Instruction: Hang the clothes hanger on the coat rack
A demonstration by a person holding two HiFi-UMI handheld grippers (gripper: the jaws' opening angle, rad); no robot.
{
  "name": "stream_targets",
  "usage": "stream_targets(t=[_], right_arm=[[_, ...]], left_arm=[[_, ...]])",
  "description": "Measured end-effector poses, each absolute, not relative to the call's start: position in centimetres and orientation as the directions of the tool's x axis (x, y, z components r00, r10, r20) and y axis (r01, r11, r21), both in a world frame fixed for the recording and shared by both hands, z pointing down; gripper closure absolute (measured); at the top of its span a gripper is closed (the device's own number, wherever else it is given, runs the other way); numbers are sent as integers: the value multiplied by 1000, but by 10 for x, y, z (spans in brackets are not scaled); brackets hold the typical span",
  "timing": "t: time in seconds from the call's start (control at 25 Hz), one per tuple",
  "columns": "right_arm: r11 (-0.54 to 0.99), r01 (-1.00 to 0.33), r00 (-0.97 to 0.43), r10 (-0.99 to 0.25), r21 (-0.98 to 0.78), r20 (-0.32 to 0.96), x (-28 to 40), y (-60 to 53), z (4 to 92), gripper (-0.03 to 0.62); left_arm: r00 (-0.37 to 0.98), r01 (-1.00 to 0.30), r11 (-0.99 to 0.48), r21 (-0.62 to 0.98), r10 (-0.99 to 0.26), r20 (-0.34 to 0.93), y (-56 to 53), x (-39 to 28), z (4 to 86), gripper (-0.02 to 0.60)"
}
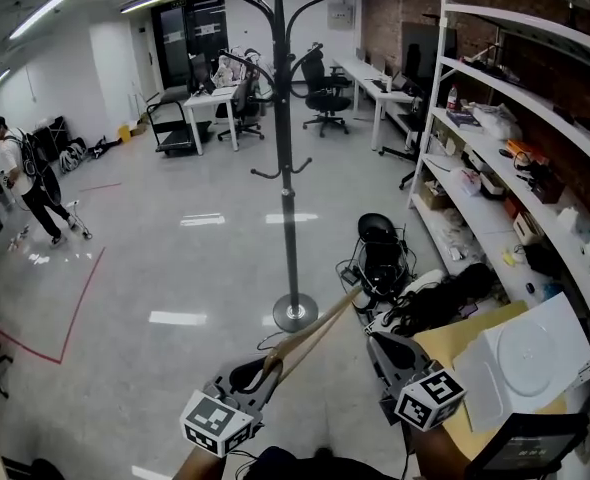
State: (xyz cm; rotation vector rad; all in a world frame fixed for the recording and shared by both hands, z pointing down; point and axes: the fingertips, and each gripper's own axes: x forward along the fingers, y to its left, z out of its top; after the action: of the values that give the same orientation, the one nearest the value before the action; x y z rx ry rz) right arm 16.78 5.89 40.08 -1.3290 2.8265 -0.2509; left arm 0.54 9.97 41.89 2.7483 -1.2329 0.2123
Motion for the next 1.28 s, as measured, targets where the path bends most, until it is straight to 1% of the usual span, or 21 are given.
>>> stream_targets(t=[0.32, 0.84, 1.28], right_arm=[[593, -790, -608, -790, -154, 73, 160, -11, 410, 588], [529, -836, -541, -839, -147, 63, 106, -115, 403, 588], [524, -834, -544, -834, -172, 96, 106, -196, 419, 588]], left_arm=[[694, -715, -697, 56, -697, 180, 29, -4, 425, 531], [772, -620, -784, 32, -603, 201, -91, -54, 425, 531], [800, -577, -813, 78, -544, 251, -186, -40, 453, 531]])
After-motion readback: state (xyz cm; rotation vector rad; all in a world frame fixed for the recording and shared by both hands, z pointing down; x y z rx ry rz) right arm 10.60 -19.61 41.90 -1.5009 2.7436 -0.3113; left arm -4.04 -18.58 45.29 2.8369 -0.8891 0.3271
